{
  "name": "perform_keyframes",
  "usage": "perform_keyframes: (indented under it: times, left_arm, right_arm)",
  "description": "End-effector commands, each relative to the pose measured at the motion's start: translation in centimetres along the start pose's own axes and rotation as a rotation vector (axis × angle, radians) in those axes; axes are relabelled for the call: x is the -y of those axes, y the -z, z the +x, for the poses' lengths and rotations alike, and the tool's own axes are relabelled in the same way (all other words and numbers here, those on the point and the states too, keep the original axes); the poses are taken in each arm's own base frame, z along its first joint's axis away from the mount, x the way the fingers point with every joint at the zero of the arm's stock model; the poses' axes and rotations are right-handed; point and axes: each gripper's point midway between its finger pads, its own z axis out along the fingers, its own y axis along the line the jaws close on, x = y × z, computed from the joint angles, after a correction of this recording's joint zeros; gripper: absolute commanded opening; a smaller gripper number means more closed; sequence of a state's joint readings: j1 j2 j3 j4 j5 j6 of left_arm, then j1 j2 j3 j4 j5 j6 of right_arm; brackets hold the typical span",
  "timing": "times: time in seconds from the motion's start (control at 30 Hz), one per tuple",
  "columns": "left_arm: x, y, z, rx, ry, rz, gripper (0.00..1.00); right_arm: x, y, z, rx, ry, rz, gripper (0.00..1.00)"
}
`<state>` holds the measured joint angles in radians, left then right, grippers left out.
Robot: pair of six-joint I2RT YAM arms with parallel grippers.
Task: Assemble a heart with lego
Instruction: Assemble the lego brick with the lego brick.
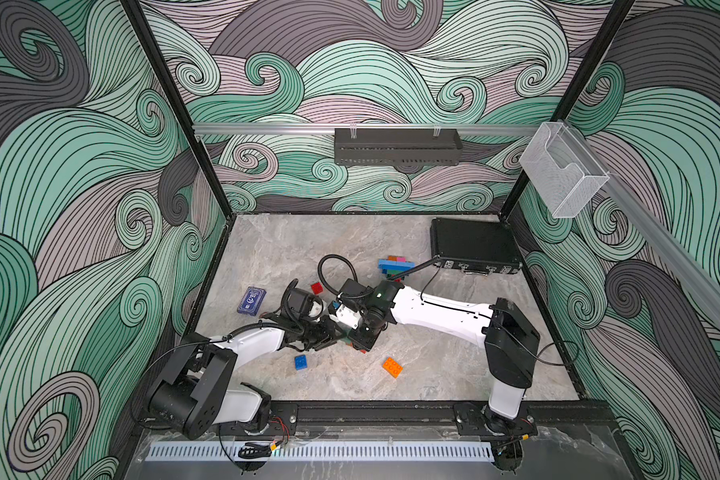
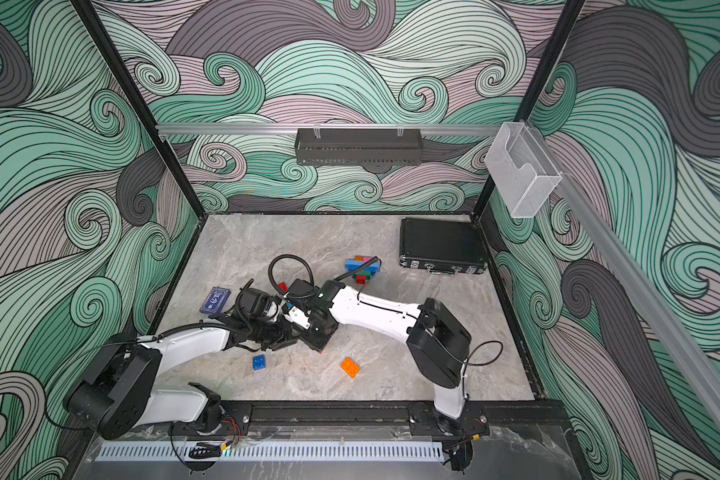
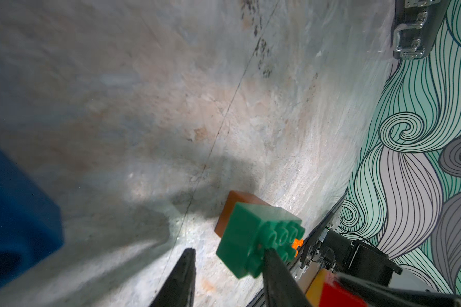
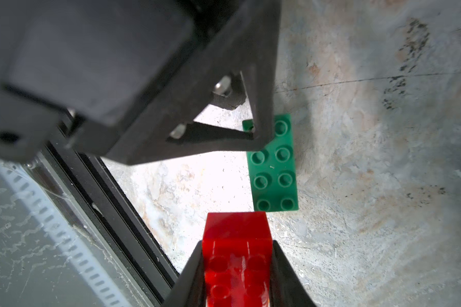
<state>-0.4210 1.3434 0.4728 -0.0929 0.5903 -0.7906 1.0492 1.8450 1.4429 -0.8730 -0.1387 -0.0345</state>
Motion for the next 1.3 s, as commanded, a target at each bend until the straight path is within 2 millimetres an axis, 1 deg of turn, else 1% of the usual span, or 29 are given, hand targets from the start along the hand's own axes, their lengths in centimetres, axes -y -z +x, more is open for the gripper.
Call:
perform_keyframes:
  times: [0.0,0.1,0.23,0.37,0.47,0.7,0.87,1.07,1.27]
  left_arm:
    - [0.5,0.7,-0.9,0.043,0.001,-0.008,0.43]
    - [1.3,1.2,-1.0,0.055,-0.007,0.013,0.45]
    - [1.4,1.3,-0.9,0.052,0.003,0.023,0.46]
    - [1.2,1.5,-0.8,0.06,0.015,0.024,0.46]
    - [0.8,1.5,-0.8,0.063,0.021,0.015,0.47]
    - [1.3,0.5,-0.6,0.041,0.029,0.084,0.47]
    - [1.2,0.2,-0.5,0.042,0.039,0.112,0.47]
    - [0.6,-0.3,-0.3,0.043,0.052,0.115,0.47]
    - [-0.2,-0.6,0.0,0.036,0.064,0.096,0.46]
  right_arm:
    - [1.3,0.3,0.6,-0.016,0.029,0.06,0.27]
    - [1.5,0.0,0.7,-0.026,0.055,0.058,0.27]
    - [1.7,-0.5,0.7,-0.041,0.12,0.059,0.27]
    - [1.4,-0.6,0.4,-0.049,0.17,0.036,0.27]
    - [1.5,-1.0,0.3,-0.058,0.183,0.034,0.28]
    - [2.1,-1.6,-0.5,-0.063,0.179,0.058,0.27]
    - [2.4,-2.0,-0.4,-0.075,0.175,0.062,0.28]
    - [2.1,-2.3,-0.5,-0.08,0.171,0.038,0.28]
    - [2.2,-3.2,-0.2,-0.104,0.167,0.036,0.27]
